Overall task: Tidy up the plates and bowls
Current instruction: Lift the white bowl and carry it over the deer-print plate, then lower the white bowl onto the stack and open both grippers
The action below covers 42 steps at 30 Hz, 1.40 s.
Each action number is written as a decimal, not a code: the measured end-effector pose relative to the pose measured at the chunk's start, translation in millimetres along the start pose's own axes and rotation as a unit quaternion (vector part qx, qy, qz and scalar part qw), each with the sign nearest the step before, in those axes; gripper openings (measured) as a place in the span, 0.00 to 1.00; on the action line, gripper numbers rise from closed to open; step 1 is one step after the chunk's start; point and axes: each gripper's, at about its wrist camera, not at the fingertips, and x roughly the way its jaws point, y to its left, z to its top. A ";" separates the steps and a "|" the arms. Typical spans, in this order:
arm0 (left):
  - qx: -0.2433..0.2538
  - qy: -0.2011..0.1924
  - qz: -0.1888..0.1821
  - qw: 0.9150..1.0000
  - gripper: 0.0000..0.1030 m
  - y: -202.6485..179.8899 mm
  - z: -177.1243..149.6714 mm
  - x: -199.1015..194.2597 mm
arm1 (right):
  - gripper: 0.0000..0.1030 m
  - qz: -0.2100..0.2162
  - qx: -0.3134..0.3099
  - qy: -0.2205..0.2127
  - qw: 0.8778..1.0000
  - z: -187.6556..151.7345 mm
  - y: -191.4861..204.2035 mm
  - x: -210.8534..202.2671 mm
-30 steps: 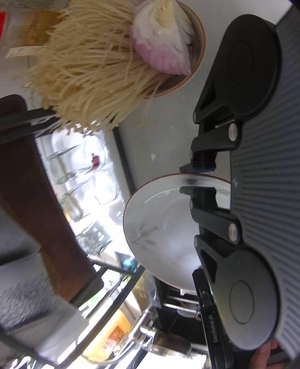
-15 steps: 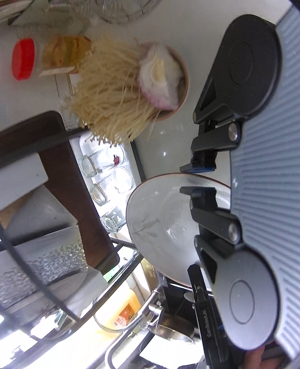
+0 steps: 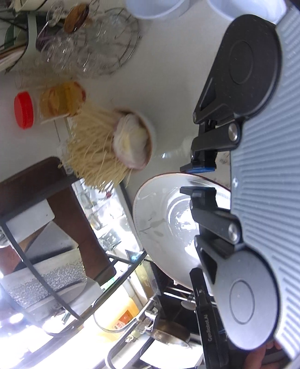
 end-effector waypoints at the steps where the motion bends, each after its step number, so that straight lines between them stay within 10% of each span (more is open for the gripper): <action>1: 0.001 0.002 0.000 1.000 0.13 -2.7 -4.6 0.4 | 0.14 -0.006 -0.004 -0.003 1.000 -4.5 -0.8 -2.4; 20: 0.019 0.093 0.018 0.995 0.15 -10.6 -59.2 38.4 | 0.14 -0.071 -0.005 0.037 0.997 -62.7 -28.5 13.3; 42: 0.024 0.143 0.033 0.989 0.22 -11.2 -47.1 60.0 | 0.19 -0.092 0.027 0.042 0.995 -68.0 -28.4 39.7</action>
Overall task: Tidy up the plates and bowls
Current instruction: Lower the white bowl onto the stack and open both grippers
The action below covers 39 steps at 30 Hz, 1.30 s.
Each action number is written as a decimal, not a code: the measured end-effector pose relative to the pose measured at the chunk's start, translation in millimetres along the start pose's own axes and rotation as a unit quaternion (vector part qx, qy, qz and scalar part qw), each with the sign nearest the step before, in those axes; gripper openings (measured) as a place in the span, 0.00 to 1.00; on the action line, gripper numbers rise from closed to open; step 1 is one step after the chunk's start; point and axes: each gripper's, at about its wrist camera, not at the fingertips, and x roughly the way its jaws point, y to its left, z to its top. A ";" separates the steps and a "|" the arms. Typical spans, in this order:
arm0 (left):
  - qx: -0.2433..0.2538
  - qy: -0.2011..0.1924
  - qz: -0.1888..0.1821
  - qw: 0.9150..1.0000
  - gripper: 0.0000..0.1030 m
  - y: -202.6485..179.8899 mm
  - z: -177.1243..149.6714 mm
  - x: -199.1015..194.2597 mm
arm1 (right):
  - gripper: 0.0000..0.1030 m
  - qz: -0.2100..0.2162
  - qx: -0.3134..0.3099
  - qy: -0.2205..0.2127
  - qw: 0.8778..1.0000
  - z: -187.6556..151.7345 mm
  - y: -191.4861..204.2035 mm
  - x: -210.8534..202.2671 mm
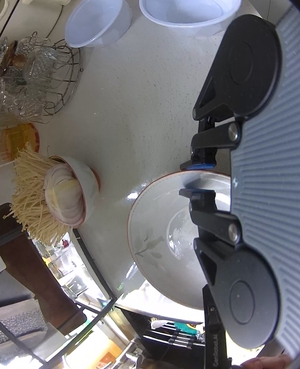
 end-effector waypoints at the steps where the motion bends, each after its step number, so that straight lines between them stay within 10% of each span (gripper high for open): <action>1: -0.001 0.000 -0.003 1.000 0.29 -0.8 -0.2 -0.9 | 0.19 0.001 0.001 -0.002 1.000 0.2 -0.2 -0.6; 14: 0.005 -0.028 0.035 0.999 0.59 -14.4 -6.7 -17.4 | 0.19 0.031 0.005 -0.039 0.999 14.7 -4.9 -20.4; 39: 0.055 -0.189 0.012 0.980 0.59 -119.0 -42.4 -126.0 | 0.19 0.067 -0.056 -0.179 0.980 25.3 -29.6 -158.8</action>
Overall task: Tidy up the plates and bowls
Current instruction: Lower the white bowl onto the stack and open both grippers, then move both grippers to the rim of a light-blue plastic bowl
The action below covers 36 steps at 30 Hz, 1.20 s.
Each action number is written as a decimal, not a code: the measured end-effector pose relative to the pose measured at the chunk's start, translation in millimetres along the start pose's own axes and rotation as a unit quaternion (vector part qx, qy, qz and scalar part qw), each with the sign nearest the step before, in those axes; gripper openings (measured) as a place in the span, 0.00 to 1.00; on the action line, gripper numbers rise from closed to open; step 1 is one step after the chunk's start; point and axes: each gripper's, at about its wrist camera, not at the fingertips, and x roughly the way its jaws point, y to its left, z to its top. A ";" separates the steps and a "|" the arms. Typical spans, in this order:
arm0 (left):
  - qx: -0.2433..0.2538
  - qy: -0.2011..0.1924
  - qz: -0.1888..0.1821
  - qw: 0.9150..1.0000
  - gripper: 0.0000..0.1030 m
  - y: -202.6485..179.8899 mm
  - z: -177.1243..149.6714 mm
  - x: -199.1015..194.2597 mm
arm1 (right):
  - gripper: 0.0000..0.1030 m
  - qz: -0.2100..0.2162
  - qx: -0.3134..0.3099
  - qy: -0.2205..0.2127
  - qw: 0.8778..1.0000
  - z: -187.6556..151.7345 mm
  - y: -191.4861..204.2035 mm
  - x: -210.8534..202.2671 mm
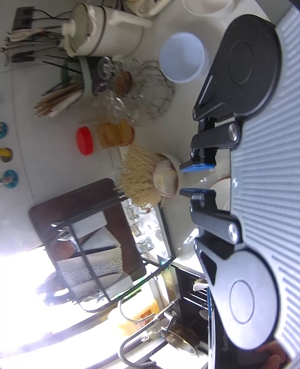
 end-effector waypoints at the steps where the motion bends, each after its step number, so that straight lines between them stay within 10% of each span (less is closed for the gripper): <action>1: 0.000 -0.002 -0.002 1.000 0.59 -4.7 -1.9 -2.4 | 0.19 -0.001 -0.003 -0.005 1.000 0.0 -1.4 -5.9; 36: 0.093 0.018 -0.097 0.991 0.59 -137.0 -84.6 -0.8 | 0.19 -0.105 0.076 -0.026 0.991 -73.2 -110.9 -113.8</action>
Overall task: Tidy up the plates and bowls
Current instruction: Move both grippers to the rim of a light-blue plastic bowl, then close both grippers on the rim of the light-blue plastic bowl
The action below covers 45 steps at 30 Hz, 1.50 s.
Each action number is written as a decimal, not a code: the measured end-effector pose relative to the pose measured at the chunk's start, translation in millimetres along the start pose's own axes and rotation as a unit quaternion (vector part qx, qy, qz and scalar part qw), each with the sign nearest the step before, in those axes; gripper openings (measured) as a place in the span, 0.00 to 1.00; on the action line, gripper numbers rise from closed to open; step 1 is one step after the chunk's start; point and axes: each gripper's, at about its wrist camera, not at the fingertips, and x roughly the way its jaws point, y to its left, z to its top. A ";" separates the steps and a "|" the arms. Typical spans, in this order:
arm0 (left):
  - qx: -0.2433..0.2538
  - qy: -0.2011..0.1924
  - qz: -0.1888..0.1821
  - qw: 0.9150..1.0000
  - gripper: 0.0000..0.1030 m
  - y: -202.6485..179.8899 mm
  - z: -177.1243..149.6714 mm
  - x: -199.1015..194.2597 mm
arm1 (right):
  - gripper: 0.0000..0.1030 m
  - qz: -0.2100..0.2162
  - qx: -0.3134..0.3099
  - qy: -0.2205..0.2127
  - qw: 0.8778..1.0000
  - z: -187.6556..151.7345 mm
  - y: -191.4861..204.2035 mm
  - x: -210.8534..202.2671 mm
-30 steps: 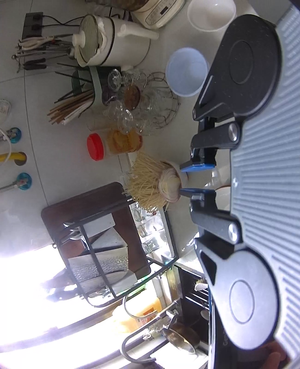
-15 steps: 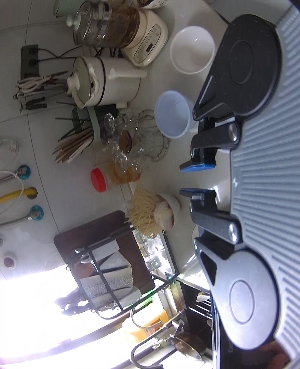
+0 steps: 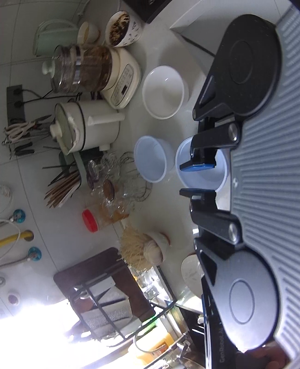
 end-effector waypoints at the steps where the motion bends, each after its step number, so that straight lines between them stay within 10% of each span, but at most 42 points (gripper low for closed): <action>1: 0.002 0.003 -0.003 1.000 0.59 -1.0 -0.2 5.3 | 0.19 -0.003 0.004 0.001 1.000 -2.1 -4.7 0.8; 16: -0.020 0.056 -0.029 0.998 0.59 2.8 -3.5 76.9 | 0.19 -0.017 0.085 0.045 0.995 -21.0 -56.2 30.2; 21: -0.030 0.066 -0.036 0.997 0.59 6.1 -1.9 98.0 | 0.52 -0.009 0.115 0.062 0.991 -26.4 -67.0 50.6; 35: -0.078 0.108 -0.055 0.990 0.57 10.0 10.2 178.4 | 0.34 0.007 0.139 0.114 0.984 -24.4 -87.2 112.3; 45: -0.101 0.125 -0.043 0.986 0.26 6.9 11.4 212.2 | 0.21 0.023 0.132 0.149 0.980 -25.9 -91.8 141.1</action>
